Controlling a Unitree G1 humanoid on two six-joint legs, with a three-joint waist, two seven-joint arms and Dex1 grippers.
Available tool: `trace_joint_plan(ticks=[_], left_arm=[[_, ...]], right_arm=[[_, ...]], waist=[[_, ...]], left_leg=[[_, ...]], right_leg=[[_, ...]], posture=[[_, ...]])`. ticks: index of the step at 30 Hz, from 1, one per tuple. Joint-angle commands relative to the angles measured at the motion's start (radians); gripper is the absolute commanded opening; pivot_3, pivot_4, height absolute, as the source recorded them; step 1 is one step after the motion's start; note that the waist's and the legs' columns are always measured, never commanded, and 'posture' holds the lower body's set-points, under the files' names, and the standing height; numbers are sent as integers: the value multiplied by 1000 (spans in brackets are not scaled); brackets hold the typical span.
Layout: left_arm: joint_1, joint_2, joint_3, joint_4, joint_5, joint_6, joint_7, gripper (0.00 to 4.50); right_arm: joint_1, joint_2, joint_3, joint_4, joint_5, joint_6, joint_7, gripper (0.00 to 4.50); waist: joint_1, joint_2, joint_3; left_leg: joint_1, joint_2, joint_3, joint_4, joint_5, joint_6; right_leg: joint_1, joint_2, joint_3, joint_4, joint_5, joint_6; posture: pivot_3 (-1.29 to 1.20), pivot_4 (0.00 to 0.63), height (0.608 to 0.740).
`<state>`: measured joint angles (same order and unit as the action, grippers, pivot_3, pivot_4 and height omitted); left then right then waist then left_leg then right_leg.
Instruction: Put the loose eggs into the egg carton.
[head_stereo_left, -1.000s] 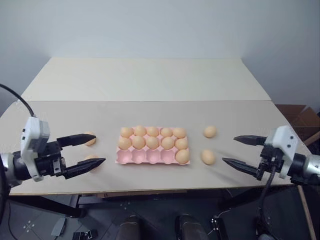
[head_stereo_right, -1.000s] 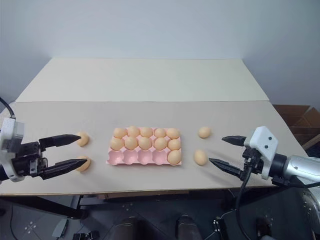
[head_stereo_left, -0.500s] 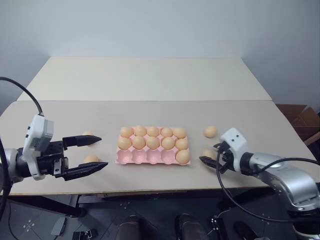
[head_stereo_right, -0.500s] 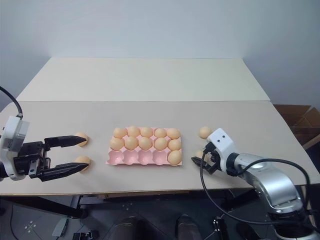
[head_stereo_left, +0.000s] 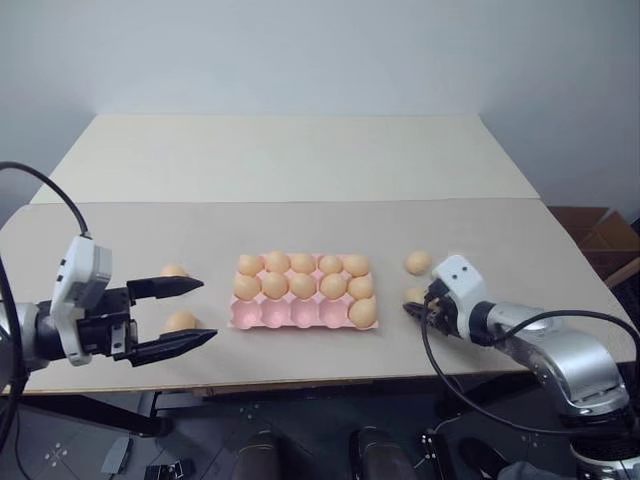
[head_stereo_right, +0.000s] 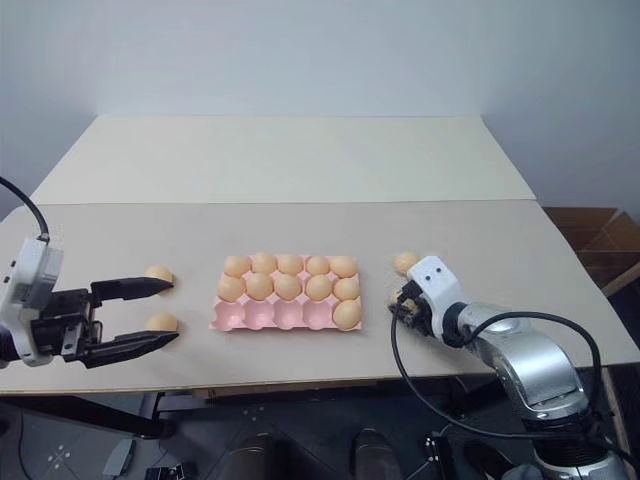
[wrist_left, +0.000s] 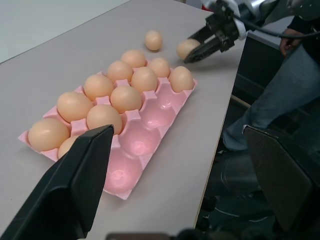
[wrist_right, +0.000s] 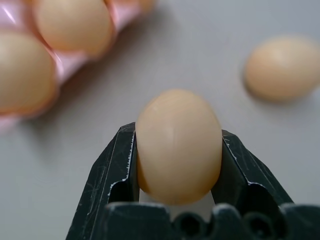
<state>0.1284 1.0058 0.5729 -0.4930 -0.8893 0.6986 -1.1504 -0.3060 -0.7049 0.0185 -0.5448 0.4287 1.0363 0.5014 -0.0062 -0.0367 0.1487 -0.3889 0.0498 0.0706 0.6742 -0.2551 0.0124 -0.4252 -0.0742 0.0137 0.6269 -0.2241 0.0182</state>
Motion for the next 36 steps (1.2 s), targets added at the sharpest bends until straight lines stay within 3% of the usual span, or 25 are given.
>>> trace_joint_plan(ticks=[1, 7, 12, 13, 14, 18, 19, 20, 27, 32, 36], left_arm=[[1, 3, 32, -21, -6, -10, 1, 4500], [-13, 6, 20, -20, -8, -9, 9, 4500], [-6, 9, 38, -27, -12, -2, 13, 4500], [-3, 10, 41, -28, -12, -1, 14, 4500], [-1, 10, 43, -29, -12, 0, 14, 4500], [2, 11, 45, -26, -13, 1, 13, 4500], [0, 12, 42, -22, -11, 0, 13, 4500], [-1, 12, 38, -17, -7, -2, 12, 4500], [10, 25, 53, 49, 21, -18, -29, 4500], [58, 39, 104, 122, 90, -79, -106, 4500], [72, 36, 124, 156, 113, -100, -135, 4500]], right_arm=[[-63, 22, 19, -109, 45, 10, 16, 1817], [-141, 138, 202, -83, -7, 14, -34, 1817], [-161, 154, 299, -55, -43, -5, -20, 1817], [-164, 158, 302, -54, -43, -2, -19, 2422], [-166, 159, 305, -54, -46, -2, -18, 2597], [-174, 165, 286, -74, -41, -1, -19, 4041], [-177, 165, 268, -84, -32, 4, -18, 4394], [-178, 157, 249, -100, -23, 8, -13, 4456], [-100, 16, -68, -201, 113, 16, 97, 4456], [110, -137, -360, -177, 178, -111, 302, 4456], [282, -181, -466, -136, 161, -242, 415, 4456]], waist=[[-2, 0, 0], [-6, 0, 0], [-4, 0, 0], [-4, 0, 0], [-5, 0, 0], [-6, 0, 0], [-6, 0, 0], [-6, 0, 0], [2, 0, 0], [5, 0, 0], [7, -1, 0]], left_leg=[[0, 0, 0, 0, 0, 0], [-1, 1, -1, 0, 0, 0], [-1, -1, 0, 0, 0, 0], [-1, -1, 0, 0, 0, 0], [-1, -1, 0, 0, 0, 0], [-1, 0, -1, 0, 0, 0], [0, 0, -1, 0, 0, 0], [0, 0, -1, 0, 0, 0], [-1, 0, -1, -1, 0, 0], [0, -1, 0, -4, 0, 0], [1, 0, 0, -6, 0, 0]], right_leg=[[0, 0, 0, 0, 0, 0], [0, 1, -1, 0, 0, 0], [0, -1, -1, -1, 0, -1], [0, -1, -1, -1, 0, -1], [0, -1, -1, -1, 0, -1], [0, 0, -1, 0, 0, -1], [0, 0, -1, 1, 0, -1], [0, 0, -1, 1, 0, -1], [0, -1, -2, -1, 0, -1], [0, -1, -2, -3, -2, -2], [0, 0, -2, -3, -2, -1]], posture=[[0, 150, 740], [0, 150, 740], [0, 150, 740], [0, 150, 740], [0, 150, 740], [0, 150, 740], [0, 150, 740], [0, 150, 740], [0, 150, 740], [0, 150, 740], [0, 150, 740]])
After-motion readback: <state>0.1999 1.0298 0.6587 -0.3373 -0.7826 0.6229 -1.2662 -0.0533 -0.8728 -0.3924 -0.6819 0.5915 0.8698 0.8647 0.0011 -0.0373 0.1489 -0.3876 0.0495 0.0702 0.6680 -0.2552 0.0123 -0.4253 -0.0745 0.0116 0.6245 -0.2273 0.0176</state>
